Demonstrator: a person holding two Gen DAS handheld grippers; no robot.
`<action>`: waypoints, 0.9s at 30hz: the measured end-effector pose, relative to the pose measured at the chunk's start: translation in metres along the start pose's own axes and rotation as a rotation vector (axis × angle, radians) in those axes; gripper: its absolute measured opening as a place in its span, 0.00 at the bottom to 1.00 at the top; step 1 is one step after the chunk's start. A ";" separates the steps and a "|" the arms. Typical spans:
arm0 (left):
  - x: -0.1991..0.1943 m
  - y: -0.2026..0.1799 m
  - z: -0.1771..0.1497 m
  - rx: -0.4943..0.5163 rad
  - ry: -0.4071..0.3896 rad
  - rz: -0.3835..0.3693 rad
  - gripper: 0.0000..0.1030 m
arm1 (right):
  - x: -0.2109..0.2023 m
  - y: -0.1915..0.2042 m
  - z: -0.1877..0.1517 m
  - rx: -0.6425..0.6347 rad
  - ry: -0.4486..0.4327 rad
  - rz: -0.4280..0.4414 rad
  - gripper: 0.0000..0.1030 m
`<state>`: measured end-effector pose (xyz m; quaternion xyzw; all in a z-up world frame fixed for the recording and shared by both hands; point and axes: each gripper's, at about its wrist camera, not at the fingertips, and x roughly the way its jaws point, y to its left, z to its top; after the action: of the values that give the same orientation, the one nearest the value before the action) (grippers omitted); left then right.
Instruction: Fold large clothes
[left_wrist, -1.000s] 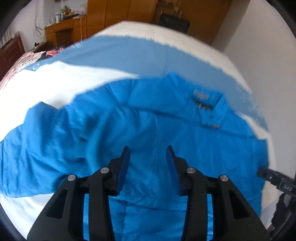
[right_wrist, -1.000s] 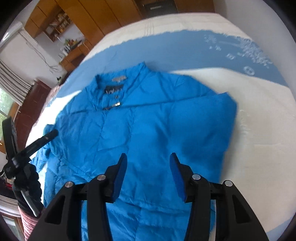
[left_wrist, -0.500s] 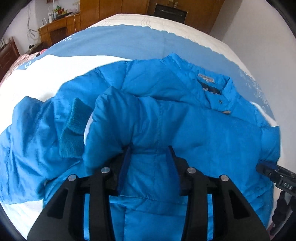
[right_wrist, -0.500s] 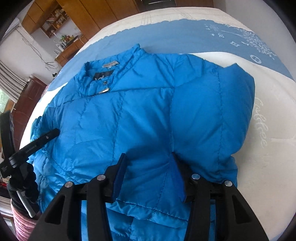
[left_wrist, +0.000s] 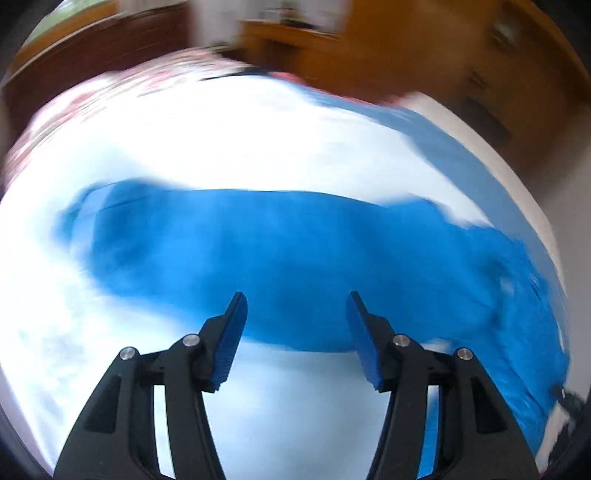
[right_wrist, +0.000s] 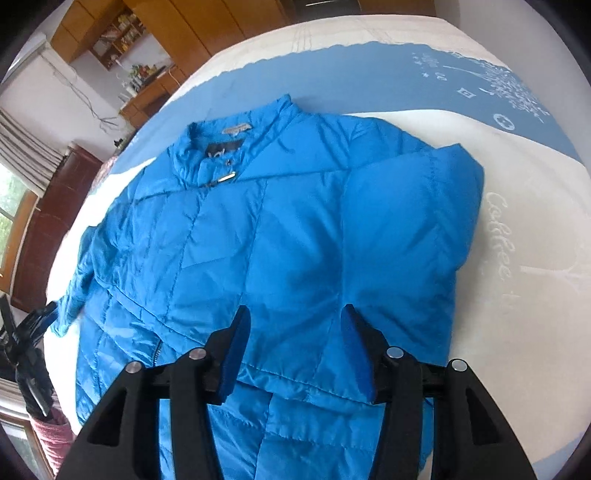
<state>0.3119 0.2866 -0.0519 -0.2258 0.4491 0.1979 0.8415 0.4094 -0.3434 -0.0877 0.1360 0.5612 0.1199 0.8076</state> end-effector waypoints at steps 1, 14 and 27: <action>-0.001 0.025 0.002 -0.053 -0.001 0.024 0.54 | 0.002 0.002 0.001 -0.005 0.003 0.002 0.50; 0.041 0.158 0.032 -0.468 -0.014 -0.184 0.52 | 0.016 0.010 0.004 -0.011 0.017 -0.019 0.50; 0.039 0.171 0.005 -0.551 0.005 -0.231 0.48 | 0.022 0.011 0.004 -0.012 0.021 -0.027 0.50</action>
<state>0.2442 0.4351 -0.1172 -0.4959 0.3520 0.2144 0.7643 0.4197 -0.3261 -0.1017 0.1222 0.5705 0.1137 0.8042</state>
